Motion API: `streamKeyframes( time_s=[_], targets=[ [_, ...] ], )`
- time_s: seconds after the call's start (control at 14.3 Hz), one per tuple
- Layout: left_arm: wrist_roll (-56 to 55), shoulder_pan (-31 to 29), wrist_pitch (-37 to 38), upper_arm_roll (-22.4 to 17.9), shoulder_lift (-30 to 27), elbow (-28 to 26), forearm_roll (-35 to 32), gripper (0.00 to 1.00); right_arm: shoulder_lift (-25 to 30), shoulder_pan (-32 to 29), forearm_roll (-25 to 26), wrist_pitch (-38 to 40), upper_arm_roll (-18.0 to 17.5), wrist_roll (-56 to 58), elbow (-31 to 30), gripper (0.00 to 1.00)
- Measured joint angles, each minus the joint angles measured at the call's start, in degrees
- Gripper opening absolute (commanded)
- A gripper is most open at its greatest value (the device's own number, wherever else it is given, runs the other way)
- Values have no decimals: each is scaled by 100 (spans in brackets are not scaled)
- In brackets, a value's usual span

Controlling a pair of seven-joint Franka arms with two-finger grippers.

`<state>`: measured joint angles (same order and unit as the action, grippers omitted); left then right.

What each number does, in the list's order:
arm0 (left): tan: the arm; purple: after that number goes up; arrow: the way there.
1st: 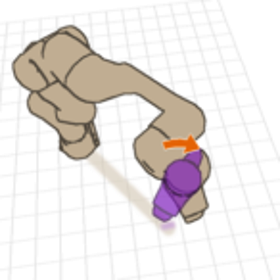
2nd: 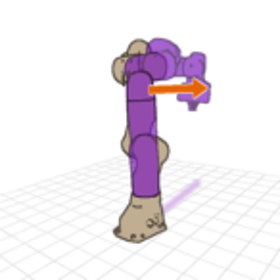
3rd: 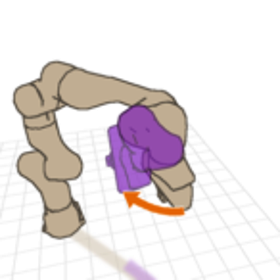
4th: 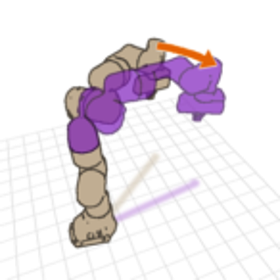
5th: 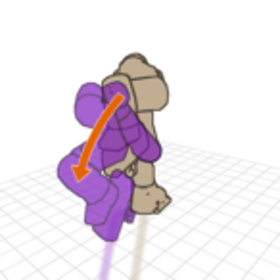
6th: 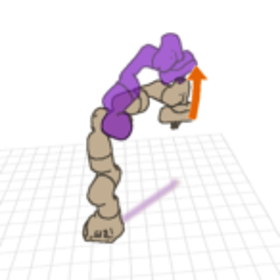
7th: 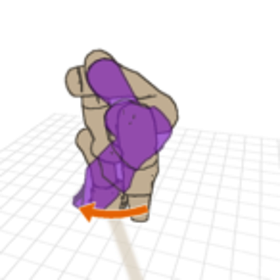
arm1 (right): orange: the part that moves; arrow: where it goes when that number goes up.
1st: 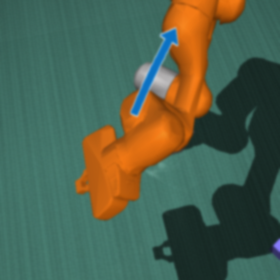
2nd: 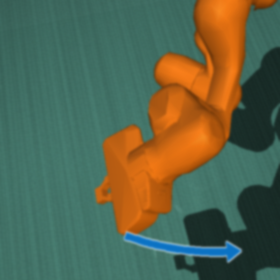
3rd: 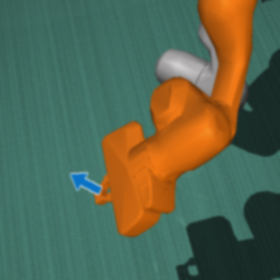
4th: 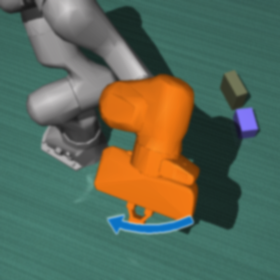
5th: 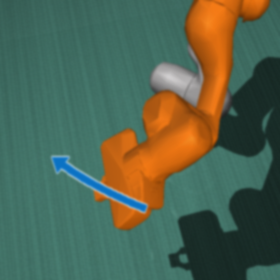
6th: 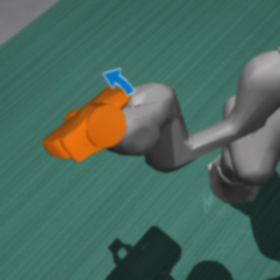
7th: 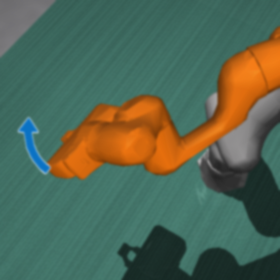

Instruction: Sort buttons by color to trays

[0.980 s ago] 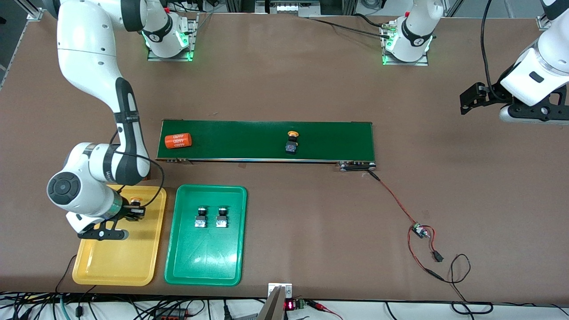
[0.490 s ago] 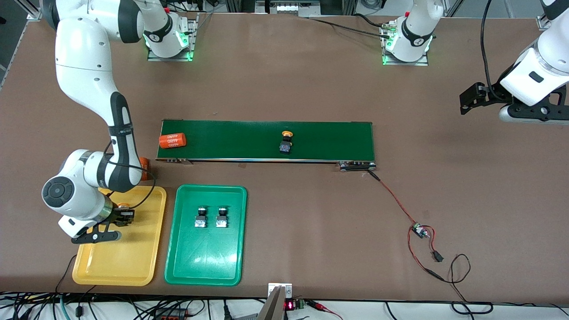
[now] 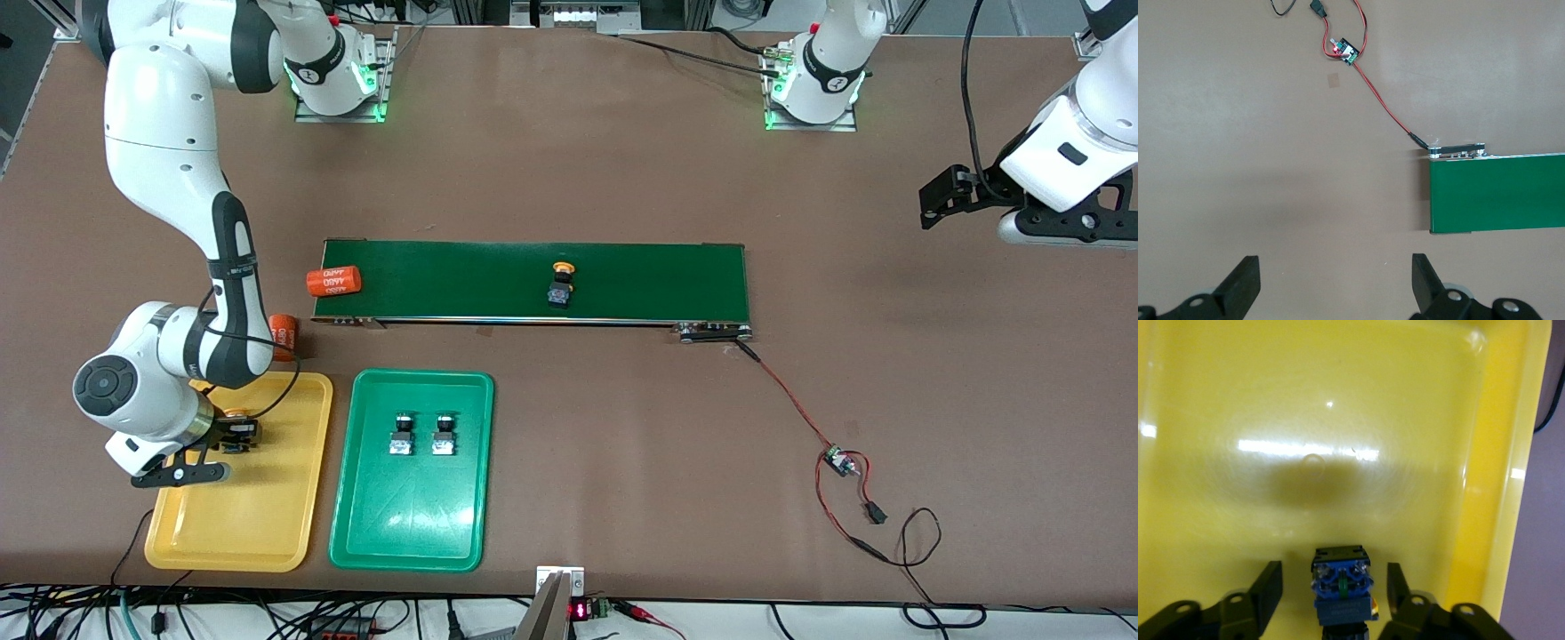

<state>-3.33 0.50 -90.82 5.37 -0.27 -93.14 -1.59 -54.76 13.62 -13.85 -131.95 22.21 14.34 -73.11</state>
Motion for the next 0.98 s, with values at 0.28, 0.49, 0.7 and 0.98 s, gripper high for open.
streamKeyframes(
  time_s=[0.28,0.49,0.7,0.98],
  targets=[
    [0,5,0,3,0,3,0,100,509,62,-119,956,-58,-76,195,100],
    [0,7,0,4,0,6,0,100,1126,355,-141,2041,-78,-476,200,100],
    [0,8,0,4,1,7,0,100,1626,750,-144,2481,-101,-810,-8,100],
    [0,23,0,7,0,15,0,100,2202,1431,-143,2509,-107,-1801,-714,100]
  ],
)
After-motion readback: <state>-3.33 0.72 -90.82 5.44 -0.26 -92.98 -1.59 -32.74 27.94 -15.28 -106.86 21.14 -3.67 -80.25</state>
